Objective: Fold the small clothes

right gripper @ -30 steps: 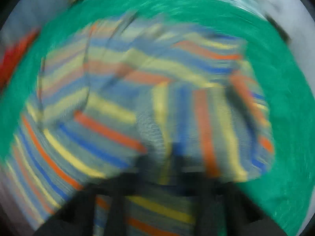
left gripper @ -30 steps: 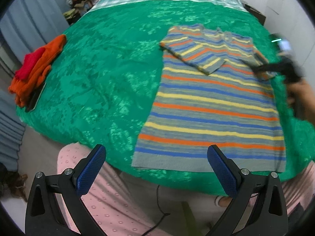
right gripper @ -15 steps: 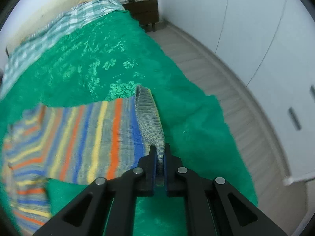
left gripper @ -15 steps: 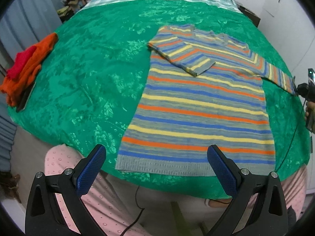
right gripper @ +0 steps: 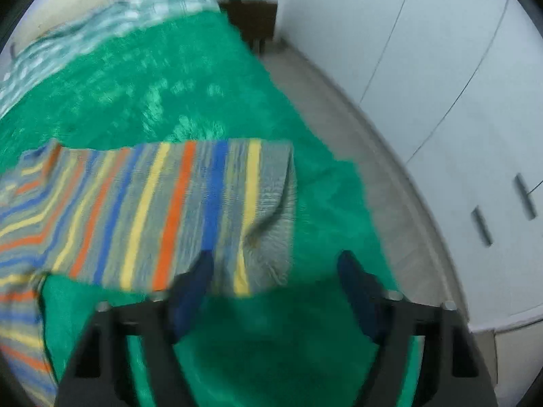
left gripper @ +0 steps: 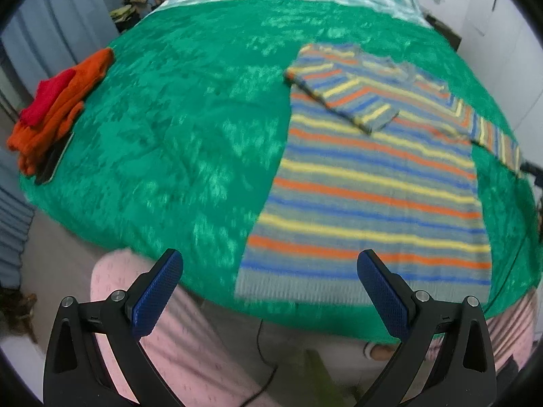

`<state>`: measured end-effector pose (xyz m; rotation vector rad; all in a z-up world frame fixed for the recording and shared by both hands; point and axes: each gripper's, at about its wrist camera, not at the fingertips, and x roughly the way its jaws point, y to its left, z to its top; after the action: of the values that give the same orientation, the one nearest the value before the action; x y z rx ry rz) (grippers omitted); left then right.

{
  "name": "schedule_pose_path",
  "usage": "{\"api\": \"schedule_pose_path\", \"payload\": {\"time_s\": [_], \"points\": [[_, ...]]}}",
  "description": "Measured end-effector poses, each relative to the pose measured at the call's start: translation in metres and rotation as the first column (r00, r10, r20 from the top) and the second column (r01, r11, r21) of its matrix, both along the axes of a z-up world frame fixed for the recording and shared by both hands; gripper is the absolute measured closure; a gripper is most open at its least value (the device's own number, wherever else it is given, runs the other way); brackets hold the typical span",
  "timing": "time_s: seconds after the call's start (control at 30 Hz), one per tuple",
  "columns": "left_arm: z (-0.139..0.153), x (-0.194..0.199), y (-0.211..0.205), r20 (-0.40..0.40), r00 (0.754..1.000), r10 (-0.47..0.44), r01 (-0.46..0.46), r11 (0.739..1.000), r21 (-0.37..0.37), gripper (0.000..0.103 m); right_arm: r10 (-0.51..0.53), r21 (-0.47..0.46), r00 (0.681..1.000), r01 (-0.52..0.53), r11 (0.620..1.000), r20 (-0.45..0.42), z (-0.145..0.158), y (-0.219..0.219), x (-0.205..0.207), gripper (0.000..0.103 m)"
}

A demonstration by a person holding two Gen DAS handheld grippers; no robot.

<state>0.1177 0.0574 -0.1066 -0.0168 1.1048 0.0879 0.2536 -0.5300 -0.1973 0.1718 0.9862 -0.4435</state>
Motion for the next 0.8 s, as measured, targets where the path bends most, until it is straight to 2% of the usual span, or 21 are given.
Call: {"api": "schedule_pose_path", "payload": {"time_s": [0.03, 0.1, 0.13, 0.17, 0.23, 0.27, 0.37, 0.4, 0.43, 0.47, 0.5, 0.6, 0.63, 0.73, 0.8], "points": [[0.005, 0.009, -0.002, 0.024, 0.999, -0.032, 0.032, 0.999, -0.005, 0.000, 0.017, -0.004, 1.000, -0.017, 1.000, 0.020, 0.006, 0.006, -0.011, 0.027], [0.019, 0.036, -0.017, 0.093, 0.984, -0.153, 0.152, 0.988, 0.019, 0.000, 0.060, 0.024, 0.997, -0.061, 0.998, 0.055, 0.015, 0.022, -0.041, 0.027], [0.023, 0.054, -0.034, 0.122, 0.959, -0.257, 0.253, 0.966, 0.047, 0.000, 0.083, 0.062, 0.994, -0.088, 0.994, 0.076, 0.017, 0.032, -0.058, 0.027], [0.022, 0.071, -0.050, 0.118, 0.928, -0.354, 0.348, 0.935, 0.066, 0.000, 0.097, 0.096, 0.991, -0.106, 0.990, 0.090, 0.018, 0.041, -0.072, 0.027], [0.004, 0.112, -0.087, 0.052, 0.843, -0.535, 0.531, 0.845, 0.066, 0.000, 0.121, 0.171, 0.986, -0.140, 0.975, 0.114, 0.016, 0.064, -0.101, 0.027], [-0.009, 0.129, -0.101, 0.035, 0.818, -0.574, 0.571, 0.818, 0.064, 0.000, 0.131, 0.195, 0.984, -0.153, 0.969, 0.123, 0.015, 0.074, -0.111, 0.027], [-0.064, 0.181, -0.136, -0.055, 0.799, -0.599, 0.600, 0.790, 0.128, 0.003, 0.157, 0.249, 0.975, -0.193, 0.949, 0.159, 0.015, 0.110, -0.148, 0.027], [-0.082, 0.193, -0.141, -0.092, 0.796, -0.598, 0.605, 0.786, 0.127, 0.012, 0.160, 0.259, 0.973, -0.200, 0.945, 0.169, 0.016, 0.121, -0.159, 0.027], [-0.095, 0.201, -0.143, -0.124, 0.794, -0.595, 0.608, 0.786, 0.113, 0.030, 0.159, 0.269, 0.971, -0.203, 0.941, 0.177, 0.013, 0.128, -0.162, 0.027], [-0.107, 0.208, -0.145, -0.158, 0.790, -0.592, 0.608, 0.789, 0.085, 0.038, 0.159, 0.283, 0.970, -0.208, 0.936, 0.186, 0.013, 0.135, -0.169, 0.027], [-0.115, 0.215, -0.143, -0.179, 0.789, -0.588, 0.605, 0.795, 0.054, 0.052, 0.162, 0.290, 0.969, -0.212, 0.933, 0.189, 0.011, 0.139, -0.177, 0.027], [-0.109, 0.223, -0.129, -0.137, 0.813, -0.566, 0.571, 0.821, 0.002, 0.099, 0.190, 0.294, 0.964, -0.240, 0.925, 0.186, 0.009, 0.158, -0.186, 0.027], [-0.099, 0.226, -0.118, -0.106, 0.831, -0.546, 0.547, 0.837, -0.028, 0.099, 0.200, 0.287, 0.962, -0.249, 0.925, 0.188, 0.010, 0.158, -0.188, 0.027], [-0.060, 0.240, -0.061, 0.029, 0.919, -0.393, 0.394, 0.916, -0.074, 0.100, 0.226, 0.255, 0.953, -0.274, 0.927, 0.201, 0.012, 0.165, -0.193, 0.027], [-0.043, 0.253, -0.003, 0.079, 0.974, -0.210, 0.216, 0.974, -0.072, 0.100, 0.231, 0.253, 0.951, -0.280, 0.926, 0.207, 0.013, 0.166, -0.193, 0.027]]}}
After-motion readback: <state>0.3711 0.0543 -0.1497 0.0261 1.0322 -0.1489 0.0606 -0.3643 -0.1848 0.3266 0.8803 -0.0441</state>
